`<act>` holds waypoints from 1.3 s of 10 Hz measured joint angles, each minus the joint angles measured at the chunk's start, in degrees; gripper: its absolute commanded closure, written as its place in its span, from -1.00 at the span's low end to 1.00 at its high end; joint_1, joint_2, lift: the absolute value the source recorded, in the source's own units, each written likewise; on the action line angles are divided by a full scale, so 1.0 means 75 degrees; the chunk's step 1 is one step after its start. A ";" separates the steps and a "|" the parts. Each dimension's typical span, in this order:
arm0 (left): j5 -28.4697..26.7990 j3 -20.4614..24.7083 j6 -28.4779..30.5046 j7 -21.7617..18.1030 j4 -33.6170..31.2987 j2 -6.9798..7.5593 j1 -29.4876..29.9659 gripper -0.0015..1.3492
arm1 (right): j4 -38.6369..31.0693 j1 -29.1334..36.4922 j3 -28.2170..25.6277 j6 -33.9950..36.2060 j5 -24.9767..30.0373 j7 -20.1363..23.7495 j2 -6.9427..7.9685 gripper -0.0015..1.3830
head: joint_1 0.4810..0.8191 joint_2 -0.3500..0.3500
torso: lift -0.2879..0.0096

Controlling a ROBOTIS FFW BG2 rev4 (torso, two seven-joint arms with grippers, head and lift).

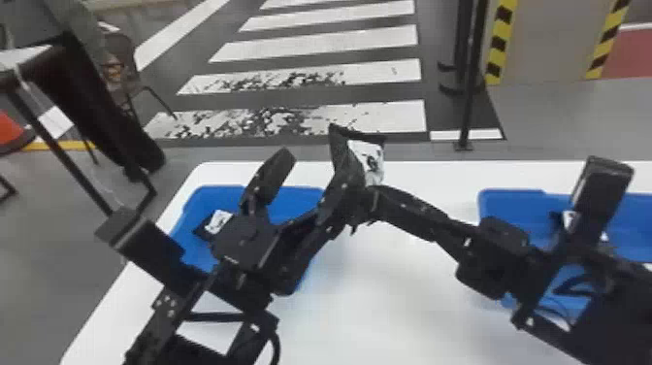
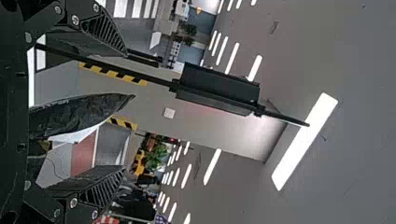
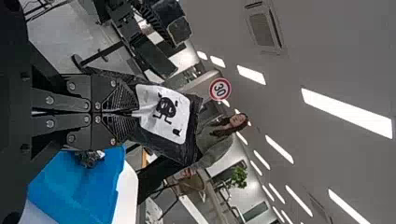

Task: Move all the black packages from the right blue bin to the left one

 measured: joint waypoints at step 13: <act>-0.0100 0.0279 0.0807 -0.0255 0.0057 -0.0048 -0.0031 0.79 | 0.0179 -0.0187 0.0768 -0.0554 -0.0419 -0.0003 -0.0106 0.19 | 0.20 0.80 | -0.25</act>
